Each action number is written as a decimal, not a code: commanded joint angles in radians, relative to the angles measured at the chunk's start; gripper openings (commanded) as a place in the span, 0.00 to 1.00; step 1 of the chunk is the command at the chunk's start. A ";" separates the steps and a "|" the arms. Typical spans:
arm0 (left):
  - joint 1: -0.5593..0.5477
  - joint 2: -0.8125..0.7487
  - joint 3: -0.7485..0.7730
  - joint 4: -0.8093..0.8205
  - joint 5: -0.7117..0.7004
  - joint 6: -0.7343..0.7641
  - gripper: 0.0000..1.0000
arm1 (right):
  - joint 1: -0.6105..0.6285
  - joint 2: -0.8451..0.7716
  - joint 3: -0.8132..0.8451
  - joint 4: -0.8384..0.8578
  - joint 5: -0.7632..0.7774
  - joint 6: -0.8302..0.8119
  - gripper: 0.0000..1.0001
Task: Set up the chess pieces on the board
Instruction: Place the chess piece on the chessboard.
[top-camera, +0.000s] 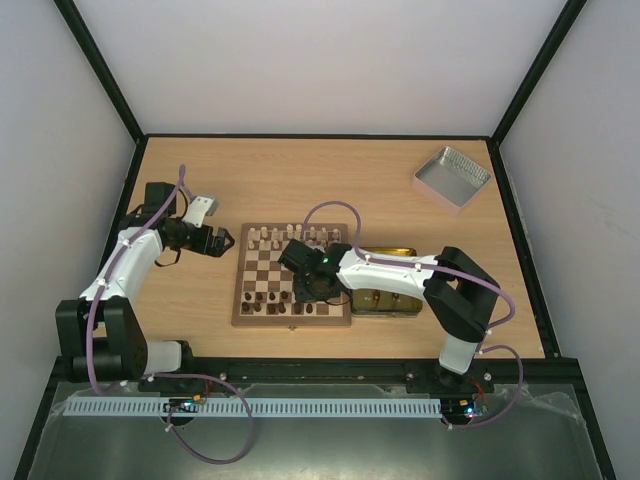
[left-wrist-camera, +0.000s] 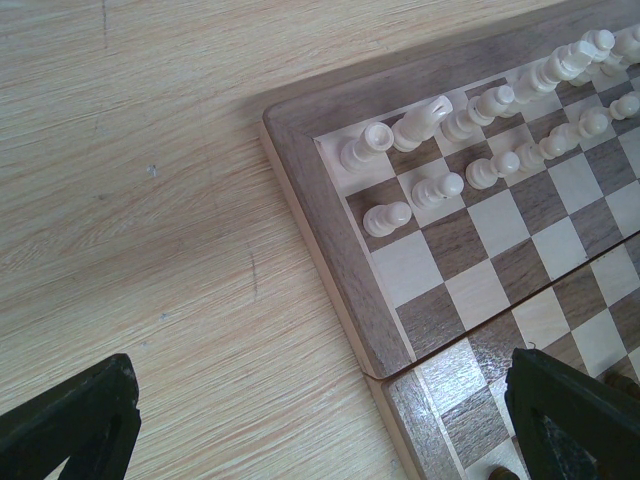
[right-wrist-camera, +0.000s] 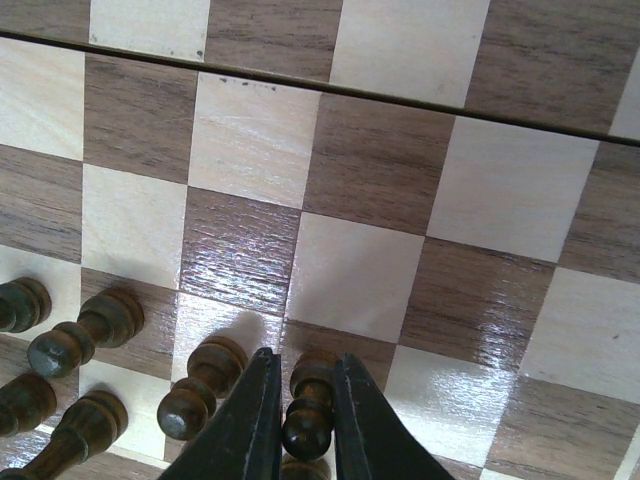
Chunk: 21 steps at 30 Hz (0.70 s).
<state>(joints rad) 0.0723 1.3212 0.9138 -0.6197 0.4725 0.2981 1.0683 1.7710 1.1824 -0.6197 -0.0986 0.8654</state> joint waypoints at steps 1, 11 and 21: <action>-0.002 -0.021 -0.012 -0.008 0.017 0.000 0.99 | 0.009 -0.014 -0.018 -0.015 0.024 0.015 0.11; -0.002 -0.022 -0.011 -0.008 0.017 0.001 0.99 | 0.009 -0.011 -0.008 -0.026 0.031 0.012 0.09; -0.002 -0.022 -0.010 -0.007 0.018 0.002 0.99 | 0.009 -0.023 -0.008 -0.039 0.036 0.015 0.09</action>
<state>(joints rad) 0.0723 1.3212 0.9142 -0.6193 0.4728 0.2981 1.0687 1.7691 1.1816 -0.6205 -0.0937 0.8658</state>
